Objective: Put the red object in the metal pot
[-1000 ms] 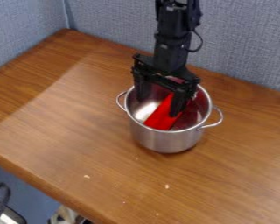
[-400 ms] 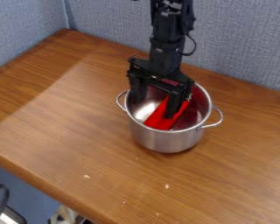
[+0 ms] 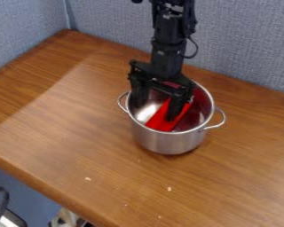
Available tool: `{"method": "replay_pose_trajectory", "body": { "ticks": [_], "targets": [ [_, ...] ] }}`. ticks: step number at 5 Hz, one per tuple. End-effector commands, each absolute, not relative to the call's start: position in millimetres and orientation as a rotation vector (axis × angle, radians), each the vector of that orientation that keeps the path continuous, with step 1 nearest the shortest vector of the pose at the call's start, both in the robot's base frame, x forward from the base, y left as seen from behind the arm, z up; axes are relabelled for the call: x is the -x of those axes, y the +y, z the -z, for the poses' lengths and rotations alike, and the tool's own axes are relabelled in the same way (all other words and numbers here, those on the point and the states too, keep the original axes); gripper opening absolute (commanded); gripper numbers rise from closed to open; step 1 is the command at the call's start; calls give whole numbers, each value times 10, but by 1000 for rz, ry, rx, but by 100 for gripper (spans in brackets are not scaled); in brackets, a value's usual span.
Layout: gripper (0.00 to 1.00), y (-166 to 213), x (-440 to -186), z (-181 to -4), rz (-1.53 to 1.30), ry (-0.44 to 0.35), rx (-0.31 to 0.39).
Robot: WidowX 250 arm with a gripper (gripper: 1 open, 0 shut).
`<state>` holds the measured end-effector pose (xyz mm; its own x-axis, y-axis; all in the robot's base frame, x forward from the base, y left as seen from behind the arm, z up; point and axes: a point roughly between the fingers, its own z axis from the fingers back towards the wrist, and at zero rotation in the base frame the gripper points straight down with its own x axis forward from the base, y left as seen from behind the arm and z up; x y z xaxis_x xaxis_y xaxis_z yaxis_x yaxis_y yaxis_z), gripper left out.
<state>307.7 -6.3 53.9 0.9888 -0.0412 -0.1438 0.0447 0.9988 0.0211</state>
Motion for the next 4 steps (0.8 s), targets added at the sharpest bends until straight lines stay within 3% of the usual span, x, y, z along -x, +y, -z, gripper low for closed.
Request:
{"method": "replay_pose_trajectory", "body": {
  "ticks": [1, 4],
  "targets": [
    [100, 21, -3166, -723, 22, 86, -29],
    [100, 36, -3173, -673, 0, 90, -29]
  ]
}}
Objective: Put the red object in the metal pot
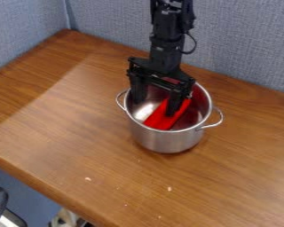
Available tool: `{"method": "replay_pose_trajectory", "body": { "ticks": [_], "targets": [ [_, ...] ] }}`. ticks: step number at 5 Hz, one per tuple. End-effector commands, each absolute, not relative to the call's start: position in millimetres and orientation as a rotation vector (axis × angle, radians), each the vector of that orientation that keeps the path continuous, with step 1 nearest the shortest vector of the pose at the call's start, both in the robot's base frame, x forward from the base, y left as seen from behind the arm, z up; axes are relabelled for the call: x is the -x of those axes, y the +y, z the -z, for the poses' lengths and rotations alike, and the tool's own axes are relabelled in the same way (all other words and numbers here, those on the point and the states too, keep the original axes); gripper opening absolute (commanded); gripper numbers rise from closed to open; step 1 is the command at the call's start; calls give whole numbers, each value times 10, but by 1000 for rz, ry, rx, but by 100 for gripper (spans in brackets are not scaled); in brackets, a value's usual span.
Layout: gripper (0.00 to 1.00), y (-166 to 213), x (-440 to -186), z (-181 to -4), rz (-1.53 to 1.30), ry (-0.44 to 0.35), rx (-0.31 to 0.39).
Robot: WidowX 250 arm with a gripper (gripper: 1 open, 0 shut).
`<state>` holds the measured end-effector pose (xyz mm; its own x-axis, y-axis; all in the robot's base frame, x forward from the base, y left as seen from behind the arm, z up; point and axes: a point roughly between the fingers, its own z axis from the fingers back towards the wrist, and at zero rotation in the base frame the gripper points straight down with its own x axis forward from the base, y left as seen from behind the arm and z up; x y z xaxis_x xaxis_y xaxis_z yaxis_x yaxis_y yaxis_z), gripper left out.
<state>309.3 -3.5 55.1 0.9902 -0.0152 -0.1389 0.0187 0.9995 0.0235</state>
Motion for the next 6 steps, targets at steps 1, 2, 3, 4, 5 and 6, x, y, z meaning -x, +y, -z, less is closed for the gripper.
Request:
{"method": "replay_pose_trajectory", "body": {
  "ticks": [1, 2, 3, 4, 5, 6],
  "targets": [
    [100, 36, -3173, -653, -5, 92, -28],
    [100, 35, -3170, -638, -10, 93, -26],
    [100, 33, -3167, -623, -15, 95, -23],
    [100, 31, -3164, -605, -19, 96, -21],
    [100, 28, -3160, -593, -24, 97, -18],
    [0, 26, -3160, -574, -23, 99, -11]
  ]
}}
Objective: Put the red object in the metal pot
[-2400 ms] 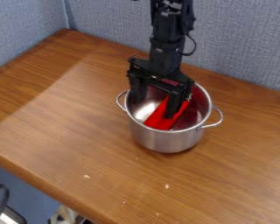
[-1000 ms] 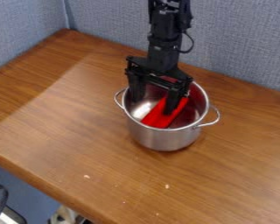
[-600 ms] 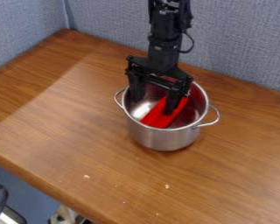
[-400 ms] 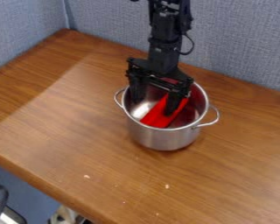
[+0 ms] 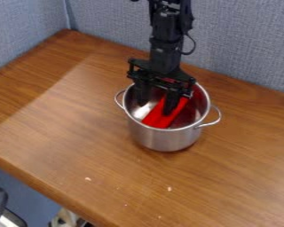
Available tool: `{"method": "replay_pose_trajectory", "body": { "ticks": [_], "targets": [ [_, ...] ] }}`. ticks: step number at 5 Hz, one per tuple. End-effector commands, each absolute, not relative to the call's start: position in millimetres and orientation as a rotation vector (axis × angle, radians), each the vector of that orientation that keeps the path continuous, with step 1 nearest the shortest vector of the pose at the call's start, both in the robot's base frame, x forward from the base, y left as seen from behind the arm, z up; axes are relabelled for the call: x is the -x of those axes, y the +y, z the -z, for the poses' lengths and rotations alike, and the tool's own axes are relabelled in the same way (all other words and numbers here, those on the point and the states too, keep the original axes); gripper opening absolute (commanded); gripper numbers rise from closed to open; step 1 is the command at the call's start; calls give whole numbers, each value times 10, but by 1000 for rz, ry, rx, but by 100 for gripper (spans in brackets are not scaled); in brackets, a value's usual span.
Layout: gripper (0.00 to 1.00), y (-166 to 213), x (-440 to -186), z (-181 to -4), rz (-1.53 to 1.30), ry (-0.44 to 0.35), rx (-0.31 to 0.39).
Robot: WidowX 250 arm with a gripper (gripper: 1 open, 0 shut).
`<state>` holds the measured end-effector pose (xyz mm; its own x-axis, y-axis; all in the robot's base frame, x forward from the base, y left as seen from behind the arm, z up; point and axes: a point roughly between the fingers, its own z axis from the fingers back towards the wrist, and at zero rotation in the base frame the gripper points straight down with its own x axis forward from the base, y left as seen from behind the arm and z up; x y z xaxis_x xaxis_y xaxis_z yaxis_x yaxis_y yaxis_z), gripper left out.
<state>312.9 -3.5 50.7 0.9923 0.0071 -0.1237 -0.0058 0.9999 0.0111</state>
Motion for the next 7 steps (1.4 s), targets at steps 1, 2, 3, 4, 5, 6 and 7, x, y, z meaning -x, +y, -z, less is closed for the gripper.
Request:
{"method": "replay_pose_trajectory", "body": {
  "ticks": [1, 2, 3, 4, 5, 6, 7],
  "targets": [
    [0, 19, -3157, -571, -21, 105, -7],
    [0, -3, -3167, -567, -17, 106, -4],
    [0, -26, -3181, -561, -13, 107, -1],
    [100, -47, -3194, -555, -9, 108, 2],
    [0, -65, -3205, -552, -6, 109, 4],
    [0, -80, -3212, -551, -2, 111, 6],
    [100, -101, -3223, -547, 1, 111, 9]
  ]
}}
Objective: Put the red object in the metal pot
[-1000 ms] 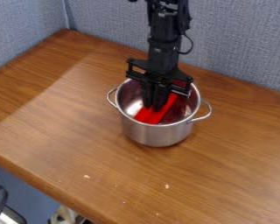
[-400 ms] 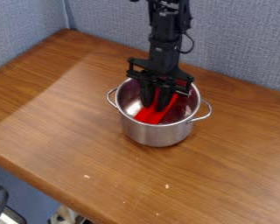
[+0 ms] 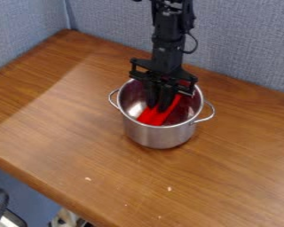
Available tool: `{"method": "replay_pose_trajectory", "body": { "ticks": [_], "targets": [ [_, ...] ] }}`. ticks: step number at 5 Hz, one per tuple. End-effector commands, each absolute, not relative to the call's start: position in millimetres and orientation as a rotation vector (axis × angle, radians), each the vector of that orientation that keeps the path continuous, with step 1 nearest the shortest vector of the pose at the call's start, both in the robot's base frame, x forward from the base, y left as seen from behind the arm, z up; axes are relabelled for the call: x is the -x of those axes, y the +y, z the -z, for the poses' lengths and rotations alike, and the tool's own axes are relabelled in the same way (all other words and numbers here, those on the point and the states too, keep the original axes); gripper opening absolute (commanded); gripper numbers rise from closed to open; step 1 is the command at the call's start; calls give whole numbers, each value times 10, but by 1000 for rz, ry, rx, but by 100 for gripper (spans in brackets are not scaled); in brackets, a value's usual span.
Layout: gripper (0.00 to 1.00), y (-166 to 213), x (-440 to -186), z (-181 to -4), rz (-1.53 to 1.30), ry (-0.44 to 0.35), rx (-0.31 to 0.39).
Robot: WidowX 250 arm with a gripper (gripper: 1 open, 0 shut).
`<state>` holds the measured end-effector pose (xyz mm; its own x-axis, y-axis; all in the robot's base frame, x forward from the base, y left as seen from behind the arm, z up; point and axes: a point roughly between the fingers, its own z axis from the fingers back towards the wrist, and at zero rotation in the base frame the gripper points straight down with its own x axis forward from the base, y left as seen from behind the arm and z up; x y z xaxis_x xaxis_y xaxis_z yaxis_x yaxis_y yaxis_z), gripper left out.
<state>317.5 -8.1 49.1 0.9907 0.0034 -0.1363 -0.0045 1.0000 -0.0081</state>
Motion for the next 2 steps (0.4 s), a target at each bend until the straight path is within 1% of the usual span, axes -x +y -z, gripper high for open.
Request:
{"method": "replay_pose_trajectory", "body": {
  "ticks": [1, 2],
  "targets": [
    [100, -118, -3230, -544, 3, 112, 10],
    [0, -125, -3221, -486, 3, 126, 10]
  ]
}}
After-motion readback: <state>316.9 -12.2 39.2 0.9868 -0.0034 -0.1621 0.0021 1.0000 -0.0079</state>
